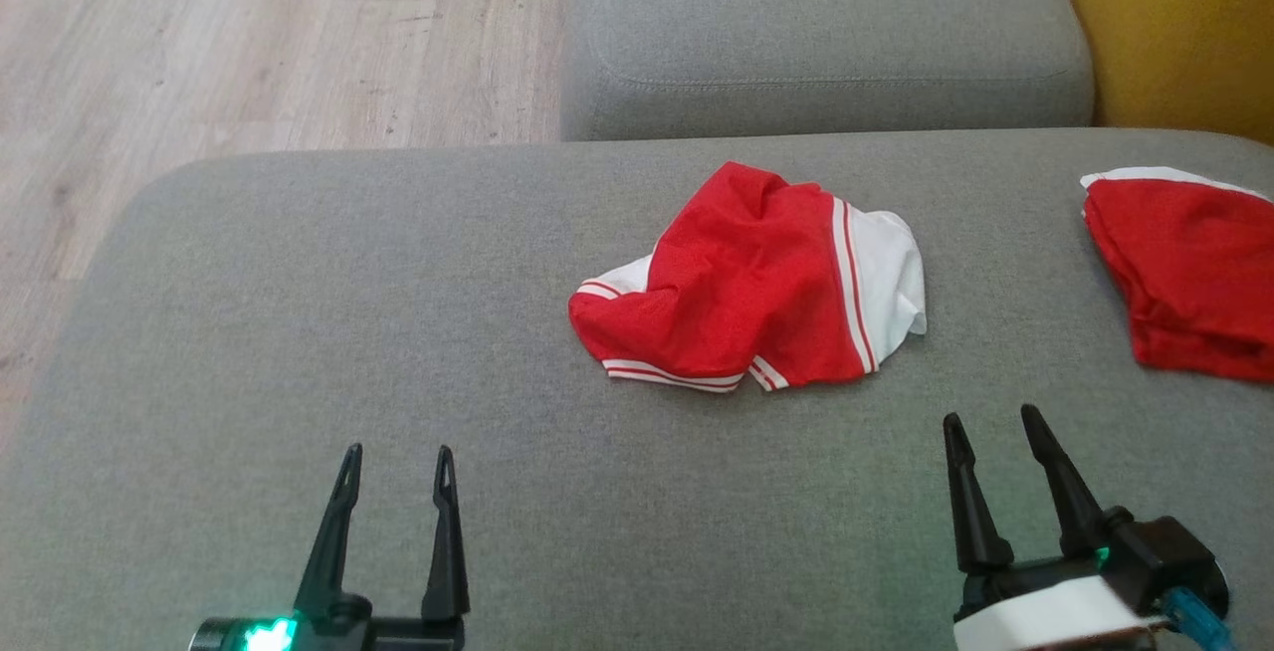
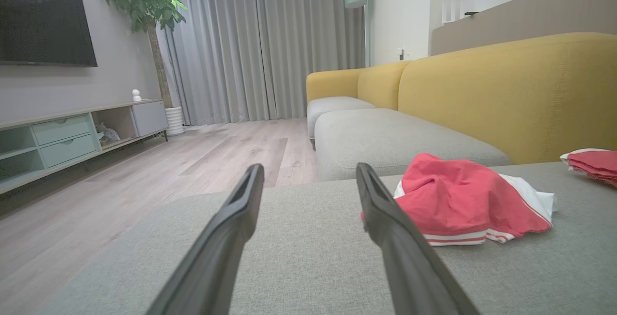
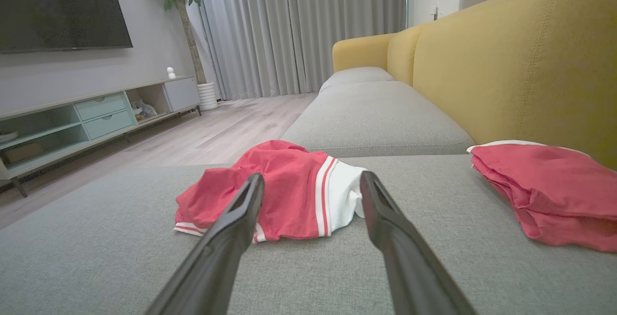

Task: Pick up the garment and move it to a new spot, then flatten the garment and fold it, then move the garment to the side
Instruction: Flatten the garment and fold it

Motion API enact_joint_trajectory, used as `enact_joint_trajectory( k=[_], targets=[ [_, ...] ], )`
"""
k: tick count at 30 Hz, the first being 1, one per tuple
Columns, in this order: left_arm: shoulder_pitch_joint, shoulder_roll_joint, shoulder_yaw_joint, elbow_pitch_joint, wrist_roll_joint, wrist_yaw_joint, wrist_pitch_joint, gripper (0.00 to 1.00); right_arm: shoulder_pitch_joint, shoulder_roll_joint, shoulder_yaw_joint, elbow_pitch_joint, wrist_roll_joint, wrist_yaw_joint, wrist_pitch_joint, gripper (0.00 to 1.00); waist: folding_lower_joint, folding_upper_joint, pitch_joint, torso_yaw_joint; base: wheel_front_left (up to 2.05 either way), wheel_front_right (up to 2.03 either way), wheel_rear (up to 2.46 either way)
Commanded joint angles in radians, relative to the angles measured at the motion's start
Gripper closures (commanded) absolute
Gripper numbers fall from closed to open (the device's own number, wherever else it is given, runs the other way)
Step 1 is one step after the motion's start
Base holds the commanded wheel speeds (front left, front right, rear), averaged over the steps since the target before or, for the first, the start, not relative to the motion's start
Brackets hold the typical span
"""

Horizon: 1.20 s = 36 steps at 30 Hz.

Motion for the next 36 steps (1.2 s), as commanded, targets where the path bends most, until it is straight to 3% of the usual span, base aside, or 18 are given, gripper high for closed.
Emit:
enact_joint_trajectory(
  k=[1,21,36],
  targets=[
    [-0.030,-0.013,0.037,-0.028,0.009,0.000,-0.005,0.00,-0.023,-0.004,0.018,-0.035,0.006,-0.001,-0.003,0.00,0.0000,0.0000,0.001,0.000,0.00,0.00,0.00],
    [-0.042,-0.027,0.019,-0.014,0.014,-0.011,-0.005,0.00,-0.036,-0.004,0.022,-0.035,-0.007,-0.001,-0.003,0.00,0.0000,0.0000,0.021,-0.013,0.00,0.00,0.00],
    [-0.105,-0.029,-0.050,0.033,0.033,-0.067,-0.005,0.00,-0.060,-0.004,0.046,-0.061,-0.026,-0.001,-0.003,0.00,0.0000,0.0000,0.117,-0.155,0.00,0.00,0.00]
  ],
)
